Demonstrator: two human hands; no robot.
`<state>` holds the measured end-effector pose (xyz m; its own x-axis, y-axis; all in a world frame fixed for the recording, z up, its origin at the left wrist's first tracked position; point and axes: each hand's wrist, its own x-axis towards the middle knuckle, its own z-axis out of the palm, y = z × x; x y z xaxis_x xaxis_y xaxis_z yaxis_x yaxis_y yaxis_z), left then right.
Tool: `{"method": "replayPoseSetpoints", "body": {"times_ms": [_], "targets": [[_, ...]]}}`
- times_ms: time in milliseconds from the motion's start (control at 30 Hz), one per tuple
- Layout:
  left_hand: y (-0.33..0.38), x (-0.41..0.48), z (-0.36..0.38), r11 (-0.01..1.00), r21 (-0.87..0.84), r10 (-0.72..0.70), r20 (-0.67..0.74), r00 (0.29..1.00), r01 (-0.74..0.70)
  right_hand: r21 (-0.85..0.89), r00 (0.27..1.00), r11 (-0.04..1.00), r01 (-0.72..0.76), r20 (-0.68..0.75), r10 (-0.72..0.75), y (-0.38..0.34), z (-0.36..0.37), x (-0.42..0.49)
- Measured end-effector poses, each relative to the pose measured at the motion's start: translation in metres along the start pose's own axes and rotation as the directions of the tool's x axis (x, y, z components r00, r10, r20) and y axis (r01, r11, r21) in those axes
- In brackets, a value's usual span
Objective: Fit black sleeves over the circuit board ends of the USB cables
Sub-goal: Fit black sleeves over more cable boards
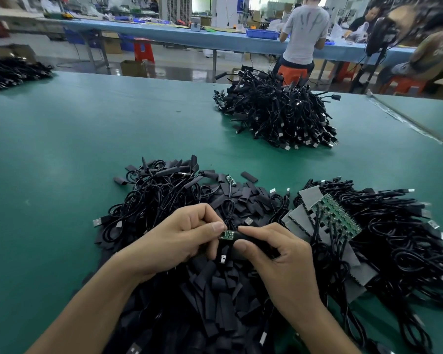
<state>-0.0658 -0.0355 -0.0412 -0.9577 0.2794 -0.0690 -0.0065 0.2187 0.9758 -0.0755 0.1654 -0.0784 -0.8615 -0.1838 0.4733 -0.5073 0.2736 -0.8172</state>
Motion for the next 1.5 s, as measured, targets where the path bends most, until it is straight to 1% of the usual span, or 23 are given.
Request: {"method": "replayPoseSetpoints", "body": {"times_ms": [100, 200, 300, 400, 533, 633, 700, 833, 967, 1100, 1233, 1400, 1500], "targets": [[-0.0025, 0.0007, -0.0016, 1.0, -0.018, -0.017, 0.013, 1.0, 0.017, -0.008, 0.999, 1.0, -0.019, -0.026, 0.019, 0.0005, -0.0001, 0.0008], [-0.0058, 0.0005, -0.0042, 0.999, -0.005, -0.032, 0.039, 0.999, 0.032, -0.002, 0.999, 0.999, -0.037, 0.011, 0.037, 0.0009, -0.0013, 0.0009], [-0.0068, 0.0013, -0.0046, 0.999, -0.022, -0.041, 0.023, 0.999, 0.041, 0.04, 0.998, 0.998, -0.046, 0.047, 0.044, 0.0012, -0.0015, 0.0011], [-0.006, 0.0018, -0.0032, 0.999, -0.038, -0.035, 0.013, 0.999, 0.036, 0.038, 0.999, 0.999, -0.026, 0.04, 0.025, 0.0007, -0.0015, 0.0011], [-0.0046, 0.0012, -0.0031, 0.999, -0.037, -0.032, 0.042, 0.999, 0.034, 0.073, 0.999, 0.997, -0.01, 0.032, 0.007, 0.0009, -0.0038, 0.0004], [-0.0054, 0.0009, -0.0035, 0.998, 0.033, -0.048, 0.064, 0.997, 0.046, 0.023, 0.998, 0.999, 0.036, 0.051, -0.037, 0.0022, -0.0018, -0.001], [-0.0067, 0.0021, -0.0022, 0.997, 0.073, -0.042, 0.044, 0.998, 0.039, -0.028, 0.998, 0.998, 0.053, 0.046, -0.052, 0.0024, -0.0005, -0.002], [-0.0093, 0.005, 0.0003, 0.999, 0.04, -0.016, -0.047, 0.999, 0.018, -0.044, 0.998, 0.998, 0.041, 0.049, -0.039, 0.0018, -0.0003, -0.0023], [-0.0094, 0.0048, 0.0006, 1.0, -0.005, -0.013, -0.044, 0.999, 0.013, -0.045, 1.0, 0.999, 0.01, 0.015, -0.01, 0.0031, 0.0009, -0.0011], [-0.0085, 0.0031, -0.0012, 0.999, -0.049, -0.009, -0.014, 1.0, 0.008, 0.01, 1.0, 1.0, -0.01, -0.002, 0.01, 0.003, -0.0002, -0.0004], [-0.0085, 0.0039, -0.0001, 0.999, -0.045, -0.012, -0.025, 1.0, 0.01, 0.037, 1.0, 0.999, -0.006, 0.019, 0.005, 0.0035, -0.0002, -0.0005], [-0.0096, 0.0038, 0.0011, 0.999, -0.047, -0.018, -0.054, 0.998, 0.015, 0.005, 0.999, 0.999, 0.047, 0.009, -0.047, 0.0037, 0.0011, -0.0024], [-0.0092, 0.0042, 0.0011, 0.999, -0.031, -0.027, -0.056, 0.998, 0.025, 0.001, 0.999, 0.999, 0.036, 0.0, -0.036, 0.0045, 0.0011, -0.0028]]}}
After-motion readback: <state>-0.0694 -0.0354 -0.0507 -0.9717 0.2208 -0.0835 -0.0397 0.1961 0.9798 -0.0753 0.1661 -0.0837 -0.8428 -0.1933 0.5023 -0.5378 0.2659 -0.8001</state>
